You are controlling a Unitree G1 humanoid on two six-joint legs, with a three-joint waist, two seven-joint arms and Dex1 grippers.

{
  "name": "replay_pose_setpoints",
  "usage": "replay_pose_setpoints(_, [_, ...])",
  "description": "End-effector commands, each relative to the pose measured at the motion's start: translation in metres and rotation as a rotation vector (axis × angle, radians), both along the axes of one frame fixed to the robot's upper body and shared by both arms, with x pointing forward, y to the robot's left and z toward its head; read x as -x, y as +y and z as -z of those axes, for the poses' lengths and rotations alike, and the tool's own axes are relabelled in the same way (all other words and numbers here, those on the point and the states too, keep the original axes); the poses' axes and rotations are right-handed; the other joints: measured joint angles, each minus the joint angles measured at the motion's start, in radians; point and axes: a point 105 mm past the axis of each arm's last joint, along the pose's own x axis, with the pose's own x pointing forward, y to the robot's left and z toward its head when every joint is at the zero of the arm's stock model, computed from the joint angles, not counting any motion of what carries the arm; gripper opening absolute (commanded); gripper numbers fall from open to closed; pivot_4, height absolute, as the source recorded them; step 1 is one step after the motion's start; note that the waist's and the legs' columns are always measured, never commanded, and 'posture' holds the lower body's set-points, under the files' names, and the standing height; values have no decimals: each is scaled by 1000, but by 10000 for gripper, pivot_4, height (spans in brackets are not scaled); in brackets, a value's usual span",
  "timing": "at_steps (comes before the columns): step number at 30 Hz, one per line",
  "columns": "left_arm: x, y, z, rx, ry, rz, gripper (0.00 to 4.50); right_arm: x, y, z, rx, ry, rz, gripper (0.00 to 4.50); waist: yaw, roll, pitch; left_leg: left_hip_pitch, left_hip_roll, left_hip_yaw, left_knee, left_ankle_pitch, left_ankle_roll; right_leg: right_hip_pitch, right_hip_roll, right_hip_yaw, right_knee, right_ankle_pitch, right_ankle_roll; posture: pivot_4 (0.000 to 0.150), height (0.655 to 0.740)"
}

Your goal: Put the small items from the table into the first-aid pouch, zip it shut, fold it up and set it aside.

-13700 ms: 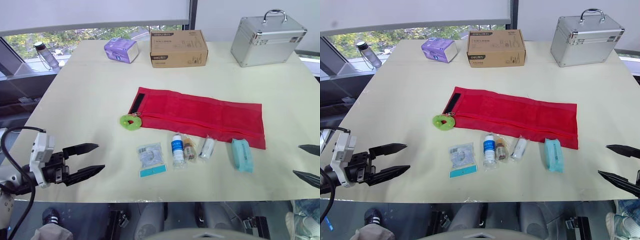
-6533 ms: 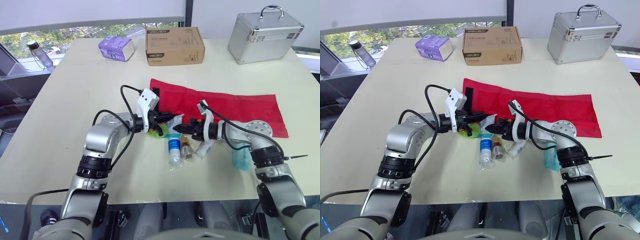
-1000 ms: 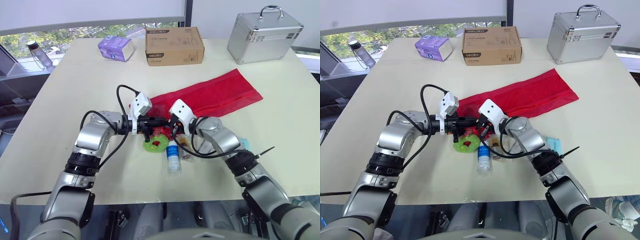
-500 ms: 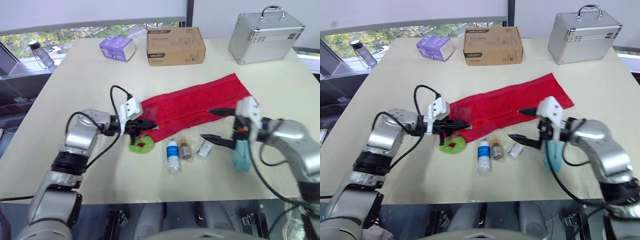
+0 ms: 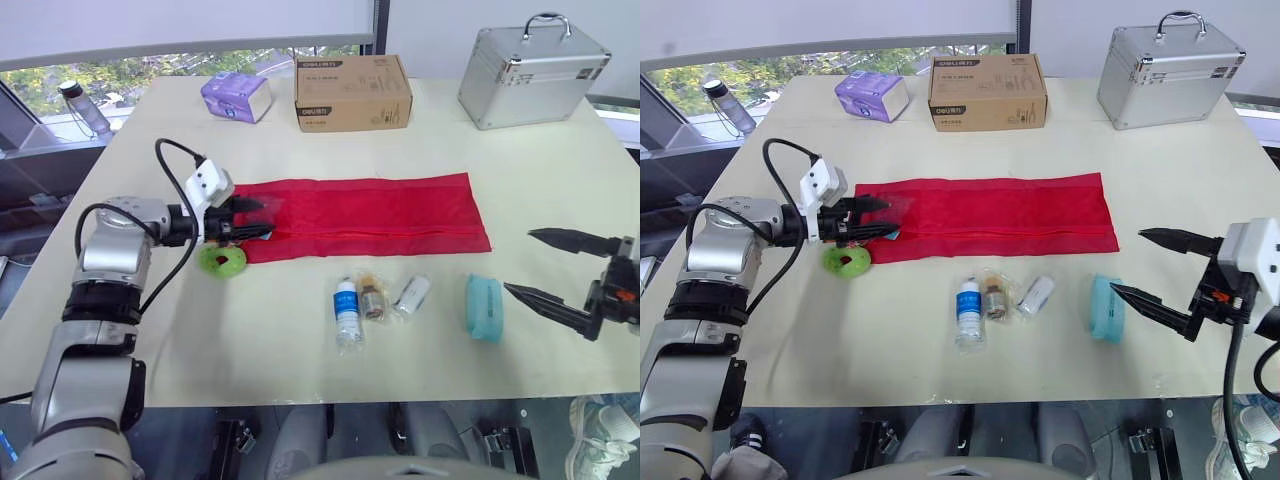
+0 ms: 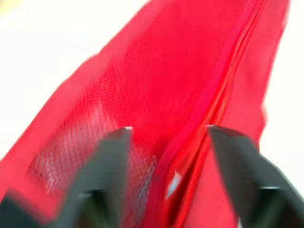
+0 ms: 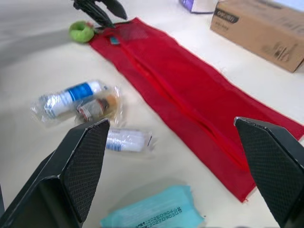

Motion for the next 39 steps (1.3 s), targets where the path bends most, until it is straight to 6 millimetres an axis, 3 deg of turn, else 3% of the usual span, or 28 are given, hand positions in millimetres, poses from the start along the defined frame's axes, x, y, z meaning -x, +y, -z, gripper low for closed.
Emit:
replay_pose_setpoints(1, [9,-39,2,14,-6,62,35476,8,3,-15,0,-40,-13,45000,5,1,0,1,0,0,0,0,0,1,0,0,0,0,0,1500,7400])
replay_pose_setpoints(6, [-4,-81,23,-79,-57,34,35476,17,1,-23,4,-32,-16,45000,18,0,0,2,-1,0,0,0,0,3,0,0,-1,0,0,1500,7400])
replay_pose_setpoints(11, [-12,-103,38,-110,-78,-2,35476,21,-6,-24,-1,-21,18,45000,20,0,0,3,-1,0,0,0,0,4,0,0,-1,0,0,1500,7400])
replay_pose_setpoints(14, [-17,-106,45,-151,-96,-27,35476,23,-6,-20,-10,-2,25,45000,21,0,0,4,-1,0,0,0,0,5,0,0,-1,0,0,1500,7400])
replay_pose_setpoints(17, [-24,-107,38,-128,-92,-46,35476,25,-4,-20,-1,10,23,45000,22,0,0,5,-1,0,0,0,0,6,0,0,-1,0,0,1500,7400])
replay_pose_setpoints(24, [-35,-91,43,-181,-126,-74,35476,25,7,-16,-13,16,14,45000,20,0,0,6,-1,0,0,0,0,6,0,0,-2,0,0,1500,7400])
replay_pose_setpoints(26, [-40,-94,38,-165,-135,-78,27129,22,10,-20,-16,11,1,45000,22,0,0,6,-1,0,0,0,0,7,0,0,-2,0,0,1500,7400])
replay_pose_setpoints(28, [-41,-101,44,-171,-133,-54,22929,21,10,-16,-14,23,-8,45000,24,0,0,6,-1,0,0,0,0,8,0,0,-3,0,0,1500,7400])
replay_pose_setpoints(33, [-37,-110,47,-142,-124,16,1460,18,16,-11,-19,39,-13,45000,24,0,0,6,-1,-1,0,0,0,9,0,-2,-4,0,0,1500,7400])
replay_pose_setpoints(39, [-22,-107,42,-85,-107,126,242,19,32,-1,-57,88,-24,45000,22,0,0,7,-1,-1,0,0,0,10,0,-2,-4,0,0,1500,7400])
